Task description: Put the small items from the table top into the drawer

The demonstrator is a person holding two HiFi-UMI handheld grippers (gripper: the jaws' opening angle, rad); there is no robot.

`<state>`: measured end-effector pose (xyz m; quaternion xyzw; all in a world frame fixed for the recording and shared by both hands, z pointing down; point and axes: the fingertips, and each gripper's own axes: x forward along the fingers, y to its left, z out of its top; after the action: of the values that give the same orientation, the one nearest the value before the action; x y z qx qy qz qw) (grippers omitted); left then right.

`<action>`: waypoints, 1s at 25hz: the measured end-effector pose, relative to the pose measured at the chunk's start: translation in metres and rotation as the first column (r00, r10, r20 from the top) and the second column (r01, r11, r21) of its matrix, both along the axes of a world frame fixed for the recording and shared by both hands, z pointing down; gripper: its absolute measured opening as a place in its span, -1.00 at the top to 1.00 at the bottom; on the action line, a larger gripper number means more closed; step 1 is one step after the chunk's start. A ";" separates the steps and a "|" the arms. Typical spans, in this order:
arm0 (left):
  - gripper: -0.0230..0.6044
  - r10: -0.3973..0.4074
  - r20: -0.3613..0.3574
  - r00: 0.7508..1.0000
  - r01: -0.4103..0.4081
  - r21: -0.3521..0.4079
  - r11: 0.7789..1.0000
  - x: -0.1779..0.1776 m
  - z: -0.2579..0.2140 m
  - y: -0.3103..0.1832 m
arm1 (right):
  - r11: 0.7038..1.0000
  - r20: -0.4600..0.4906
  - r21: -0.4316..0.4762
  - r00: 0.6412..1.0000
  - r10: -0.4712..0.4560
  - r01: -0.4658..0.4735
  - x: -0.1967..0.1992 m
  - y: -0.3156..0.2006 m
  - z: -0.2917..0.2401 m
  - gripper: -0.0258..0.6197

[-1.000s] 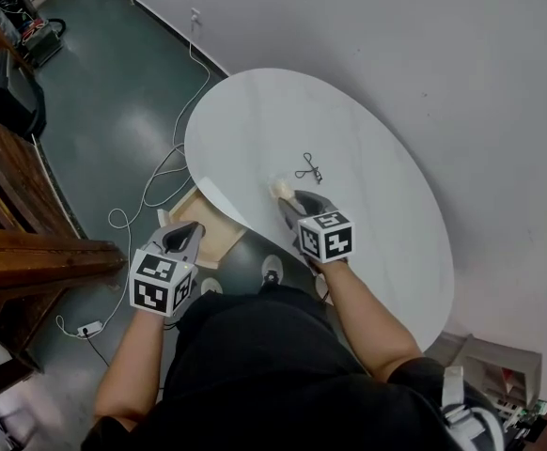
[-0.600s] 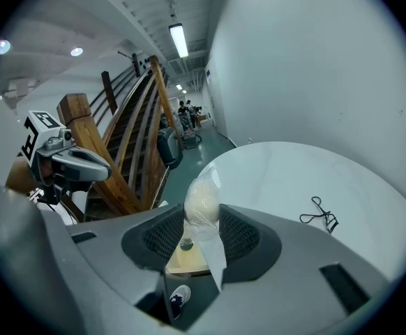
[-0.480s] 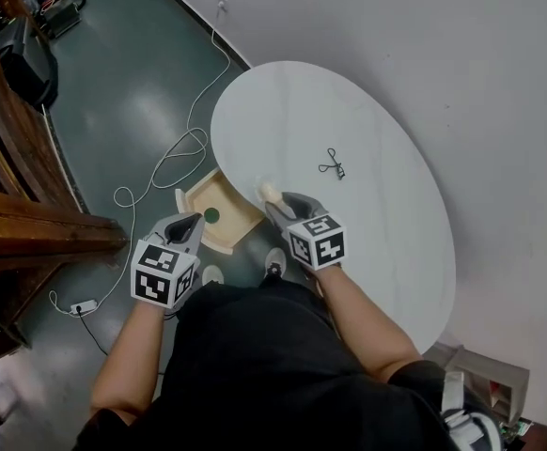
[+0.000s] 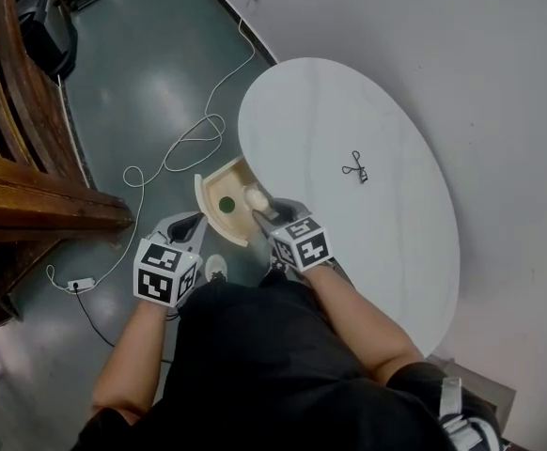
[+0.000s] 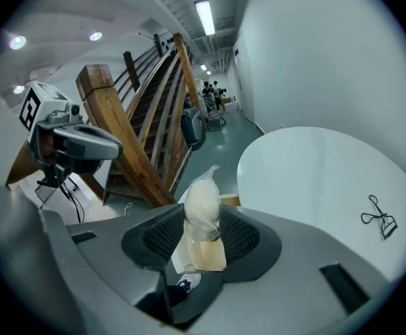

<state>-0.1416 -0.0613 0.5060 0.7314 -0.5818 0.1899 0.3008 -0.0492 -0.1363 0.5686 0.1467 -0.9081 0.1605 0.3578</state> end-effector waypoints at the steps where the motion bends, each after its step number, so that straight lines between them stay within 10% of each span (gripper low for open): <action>1: 0.88 -0.008 -0.002 1.000 0.008 -0.003 1.000 -0.002 0.002 0.002 | 1.000 -0.015 -0.003 1.000 -0.013 0.013 -0.004 0.002 0.007 0.44; 25: 0.88 -0.200 -0.001 0.980 0.199 -0.075 0.977 -0.053 0.022 0.037 | 0.979 -0.283 -0.167 0.945 -0.164 0.120 -0.069 -0.005 0.174 0.44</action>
<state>-0.1950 -0.0240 0.5279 0.6584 -0.6434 0.1770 0.3482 -0.1185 -0.1408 0.7427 0.0761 -0.8385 0.1770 0.5098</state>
